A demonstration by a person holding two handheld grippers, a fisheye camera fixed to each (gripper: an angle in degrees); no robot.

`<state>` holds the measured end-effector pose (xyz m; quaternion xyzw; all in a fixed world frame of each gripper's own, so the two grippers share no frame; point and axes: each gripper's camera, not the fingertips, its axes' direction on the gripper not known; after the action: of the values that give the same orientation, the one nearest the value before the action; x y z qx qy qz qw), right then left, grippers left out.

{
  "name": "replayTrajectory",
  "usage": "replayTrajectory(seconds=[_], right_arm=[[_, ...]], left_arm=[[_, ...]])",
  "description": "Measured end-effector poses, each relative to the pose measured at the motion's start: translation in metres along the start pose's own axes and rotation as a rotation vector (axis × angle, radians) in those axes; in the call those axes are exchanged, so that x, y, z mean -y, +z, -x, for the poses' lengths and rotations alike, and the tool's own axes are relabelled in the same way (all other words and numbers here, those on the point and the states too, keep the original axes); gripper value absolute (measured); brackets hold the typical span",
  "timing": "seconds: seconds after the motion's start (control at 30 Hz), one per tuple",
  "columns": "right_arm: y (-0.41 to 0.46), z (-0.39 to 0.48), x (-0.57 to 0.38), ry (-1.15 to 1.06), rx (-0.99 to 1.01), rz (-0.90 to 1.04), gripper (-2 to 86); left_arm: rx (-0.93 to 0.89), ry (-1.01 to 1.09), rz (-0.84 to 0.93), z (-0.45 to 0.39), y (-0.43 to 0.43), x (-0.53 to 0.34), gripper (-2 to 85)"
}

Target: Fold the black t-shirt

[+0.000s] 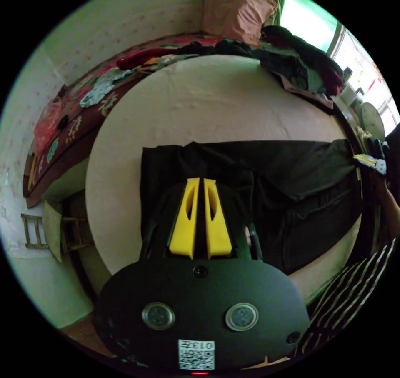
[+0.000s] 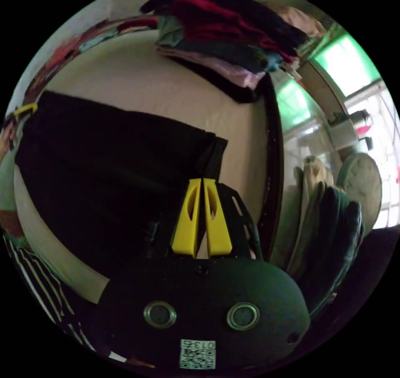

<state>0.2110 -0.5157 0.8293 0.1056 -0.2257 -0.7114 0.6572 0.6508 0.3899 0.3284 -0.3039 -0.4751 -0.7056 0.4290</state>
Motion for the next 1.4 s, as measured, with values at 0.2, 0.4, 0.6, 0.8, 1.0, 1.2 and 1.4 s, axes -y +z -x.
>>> replayTrajectory(seconds=[0.2, 0.4, 0.6, 0.8, 1.0, 1.2, 1.4], right_arm=[[0.010, -0.038, -0.035, 0.135, 0.116, 0.052, 4.2], [-0.014, -0.049, -0.029, 0.171, 0.050, -0.032, 7.1], [-0.007, -0.029, 0.026, 0.085, 0.046, -0.088, 6.9], [0.027, -0.007, 0.065, 0.022, 0.086, 0.004, 3.0], [0.025, -0.018, 0.067, 0.110, 0.103, 0.035, 2.1], [-0.004, -0.017, 0.063, 0.237, 0.218, -0.082, 5.3], [-0.034, 0.053, 0.056, 0.130, 0.002, -0.199, 6.1]], left_arm=[[-0.017, -0.023, 0.020, -0.001, 0.012, -0.005, -0.1], [0.050, -0.042, -0.035, -0.001, -0.015, -0.004, -0.2], [0.093, 0.050, -0.045, -0.024, -0.018, 0.019, -0.2], [0.150, 0.088, 0.078, -0.033, 0.005, 0.032, -0.3], [0.115, 0.018, 0.037, -0.017, 0.006, 0.024, -0.3], [0.090, -0.088, -0.040, 0.002, -0.013, 0.020, -0.3], [0.130, -0.105, 0.028, 0.027, -0.004, 0.016, -0.3]])
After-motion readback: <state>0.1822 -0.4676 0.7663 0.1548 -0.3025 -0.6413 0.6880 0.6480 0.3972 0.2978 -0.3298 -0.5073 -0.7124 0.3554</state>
